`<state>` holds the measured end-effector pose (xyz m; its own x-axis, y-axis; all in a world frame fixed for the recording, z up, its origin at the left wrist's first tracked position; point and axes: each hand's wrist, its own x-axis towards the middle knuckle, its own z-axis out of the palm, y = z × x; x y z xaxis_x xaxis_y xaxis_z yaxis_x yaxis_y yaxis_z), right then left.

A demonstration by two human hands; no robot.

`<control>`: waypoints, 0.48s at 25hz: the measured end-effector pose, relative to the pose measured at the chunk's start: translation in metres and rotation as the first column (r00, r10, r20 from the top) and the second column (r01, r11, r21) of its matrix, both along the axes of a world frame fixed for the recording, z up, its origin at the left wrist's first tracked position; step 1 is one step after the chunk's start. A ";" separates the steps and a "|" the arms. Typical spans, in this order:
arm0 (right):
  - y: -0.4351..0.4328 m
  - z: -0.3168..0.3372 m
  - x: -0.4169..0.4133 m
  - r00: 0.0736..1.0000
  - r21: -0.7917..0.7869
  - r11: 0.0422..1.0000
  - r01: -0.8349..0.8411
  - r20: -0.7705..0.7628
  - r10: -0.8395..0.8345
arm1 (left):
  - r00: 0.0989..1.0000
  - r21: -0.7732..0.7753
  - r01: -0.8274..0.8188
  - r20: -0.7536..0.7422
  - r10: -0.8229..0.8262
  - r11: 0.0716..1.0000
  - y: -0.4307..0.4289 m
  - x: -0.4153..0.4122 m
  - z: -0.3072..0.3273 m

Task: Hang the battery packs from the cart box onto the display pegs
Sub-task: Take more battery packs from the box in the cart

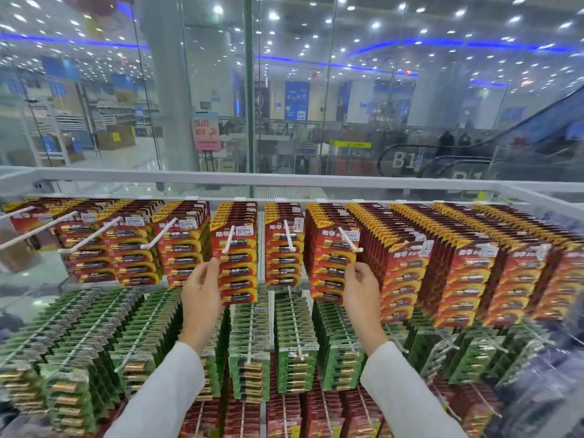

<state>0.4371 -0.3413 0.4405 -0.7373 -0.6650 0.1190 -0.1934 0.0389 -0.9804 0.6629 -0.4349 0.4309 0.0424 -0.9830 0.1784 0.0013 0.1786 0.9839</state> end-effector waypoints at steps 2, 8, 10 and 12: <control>0.007 -0.003 0.005 0.999 -0.009 1.000 0.011 -0.039 -0.011 | 0.999 -0.027 -0.022 0.026 0.023 0.999 -0.001 0.009 -0.012; 0.047 -0.028 0.025 1.000 -0.008 1.000 0.017 -0.019 -0.017 | 0.999 0.001 -0.032 0.009 0.032 0.999 0.036 0.033 -0.052; 0.075 -0.042 0.028 0.999 -0.010 0.999 0.034 -0.005 -0.034 | 1.000 0.041 0.012 0.002 -0.012 0.999 0.059 0.031 -0.064; 0.108 -0.061 0.024 0.996 0.001 0.997 0.079 0.034 -0.079 | 0.996 0.079 0.088 0.008 -0.089 0.993 0.082 0.020 -0.078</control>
